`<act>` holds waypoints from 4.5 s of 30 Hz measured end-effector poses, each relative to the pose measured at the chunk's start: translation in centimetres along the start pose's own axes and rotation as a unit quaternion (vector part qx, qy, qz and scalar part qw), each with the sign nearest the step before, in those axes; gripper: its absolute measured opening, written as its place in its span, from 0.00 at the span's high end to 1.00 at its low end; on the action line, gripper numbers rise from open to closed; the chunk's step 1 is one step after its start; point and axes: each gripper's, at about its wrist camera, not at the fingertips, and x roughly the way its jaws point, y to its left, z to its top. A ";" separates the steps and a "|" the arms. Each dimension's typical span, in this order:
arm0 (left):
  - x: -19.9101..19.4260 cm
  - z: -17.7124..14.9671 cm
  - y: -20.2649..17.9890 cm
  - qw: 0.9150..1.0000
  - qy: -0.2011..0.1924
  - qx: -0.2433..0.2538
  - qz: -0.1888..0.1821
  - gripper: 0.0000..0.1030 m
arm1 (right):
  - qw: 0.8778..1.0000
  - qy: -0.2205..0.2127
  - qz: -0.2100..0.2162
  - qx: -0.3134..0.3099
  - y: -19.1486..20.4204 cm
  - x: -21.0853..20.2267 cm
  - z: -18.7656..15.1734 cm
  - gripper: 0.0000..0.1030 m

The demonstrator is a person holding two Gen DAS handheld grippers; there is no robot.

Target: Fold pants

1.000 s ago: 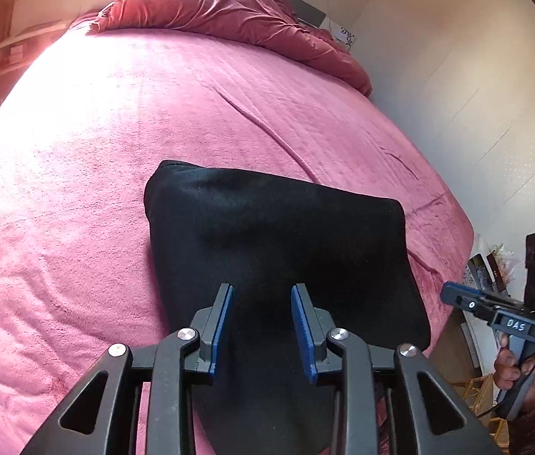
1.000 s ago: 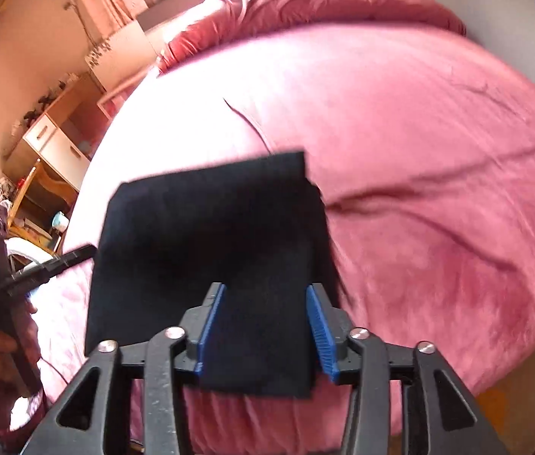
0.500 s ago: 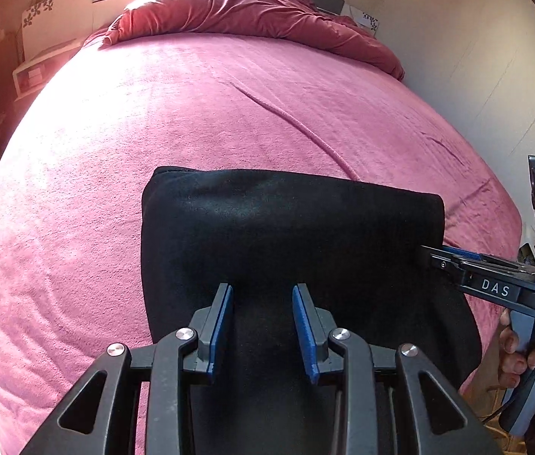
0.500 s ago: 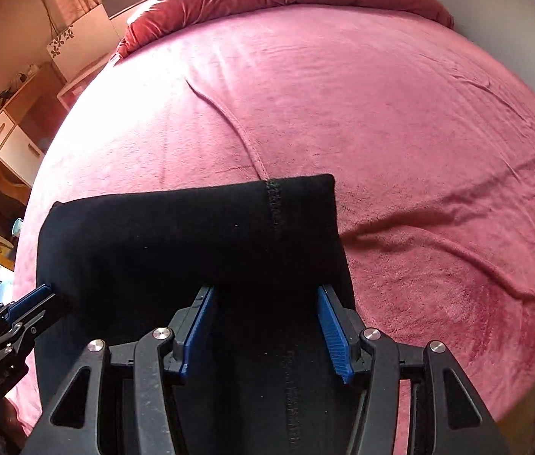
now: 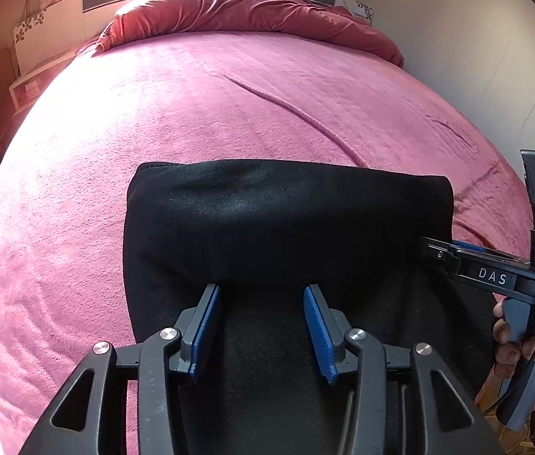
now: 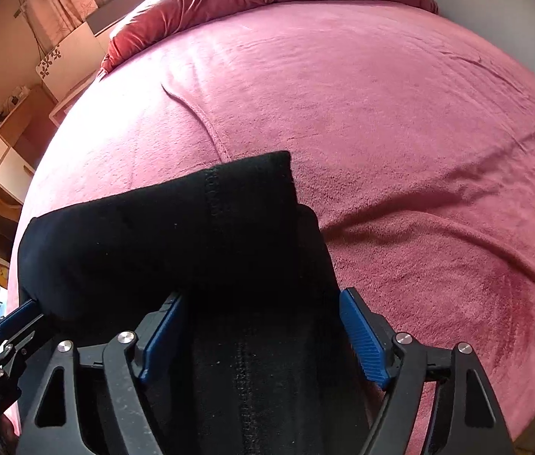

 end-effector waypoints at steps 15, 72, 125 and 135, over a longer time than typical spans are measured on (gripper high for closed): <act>-3.4 -1.2 1.5 0.999 -0.025 -0.020 0.009 0.55 | 0.999 -0.036 -0.014 -0.010 0.2 -4.8 -0.6 0.21; -9.3 -6.9 4.7 0.997 -0.058 -0.041 0.029 0.29 | 0.998 0.029 0.062 0.002 -2.3 -6.9 -5.2 0.32; -3.7 -3.7 9.4 0.962 0.008 -0.165 -0.216 0.64 | 0.968 0.073 0.221 -0.096 4.4 -2.4 0.1 0.59; -6.6 0.6 18.0 0.975 -0.037 -0.168 -0.139 0.64 | 0.955 0.074 0.266 -0.111 14.7 2.2 4.9 0.59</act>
